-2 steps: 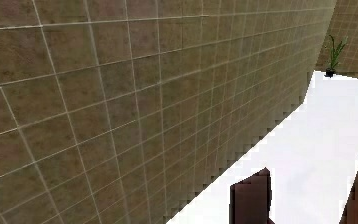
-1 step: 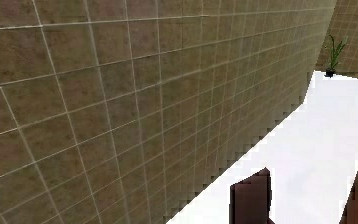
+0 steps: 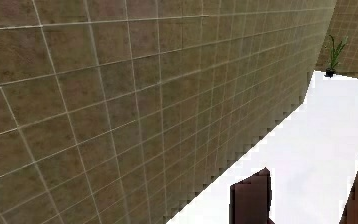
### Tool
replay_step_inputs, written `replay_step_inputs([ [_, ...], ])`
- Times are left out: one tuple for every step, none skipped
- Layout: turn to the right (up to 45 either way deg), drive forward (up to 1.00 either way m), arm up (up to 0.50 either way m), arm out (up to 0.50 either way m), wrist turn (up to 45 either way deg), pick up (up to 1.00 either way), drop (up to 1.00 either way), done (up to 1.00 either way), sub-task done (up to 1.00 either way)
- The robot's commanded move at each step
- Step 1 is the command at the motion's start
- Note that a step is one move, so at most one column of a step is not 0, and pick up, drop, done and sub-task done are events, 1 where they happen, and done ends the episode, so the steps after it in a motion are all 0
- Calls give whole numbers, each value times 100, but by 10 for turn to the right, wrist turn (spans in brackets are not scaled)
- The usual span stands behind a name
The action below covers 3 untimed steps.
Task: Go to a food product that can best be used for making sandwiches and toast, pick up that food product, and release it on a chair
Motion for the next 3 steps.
replay_step_inputs([
  [0,0,0,0,450,0,0,0,0],
  [0,0,0,0,450,0,0,0,0],
  [0,0,-28,0,0,0,0,0,0],
])
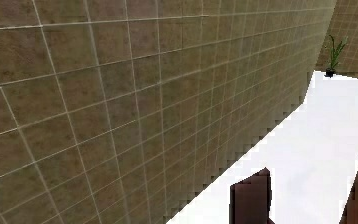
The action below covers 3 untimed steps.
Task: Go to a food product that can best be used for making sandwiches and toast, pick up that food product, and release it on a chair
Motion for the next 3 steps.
replay_step_inputs([
  [0,0,0,0,0,100,0,0,0],
  [0,0,10,0,0,0,0,0,0],
  [0,0,18,0,0,0,0,0,0],
])
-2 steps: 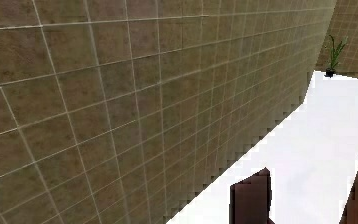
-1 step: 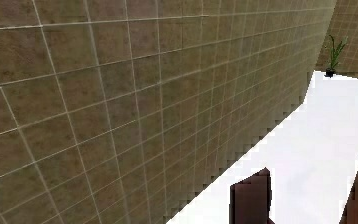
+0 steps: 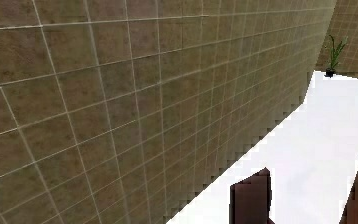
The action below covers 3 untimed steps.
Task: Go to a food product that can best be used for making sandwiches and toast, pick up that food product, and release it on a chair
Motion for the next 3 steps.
replay_step_inputs([
  [0,0,0,0,-450,0,0,0,0],
  [0,0,0,0,-450,0,0,0,0],
  [0,0,0,0,-390,0,0,0,0],
])
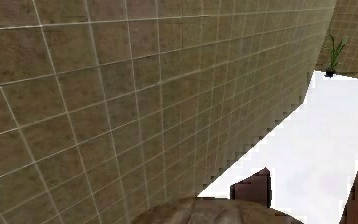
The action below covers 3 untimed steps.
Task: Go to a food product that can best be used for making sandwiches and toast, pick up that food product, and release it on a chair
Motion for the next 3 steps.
replay_step_inputs([
  [0,0,0,-18,0,0,0,0,0],
  [-450,0,0,0,0,0,0,0,0],
  [-360,0,0,0,0,0,0,0,0],
])
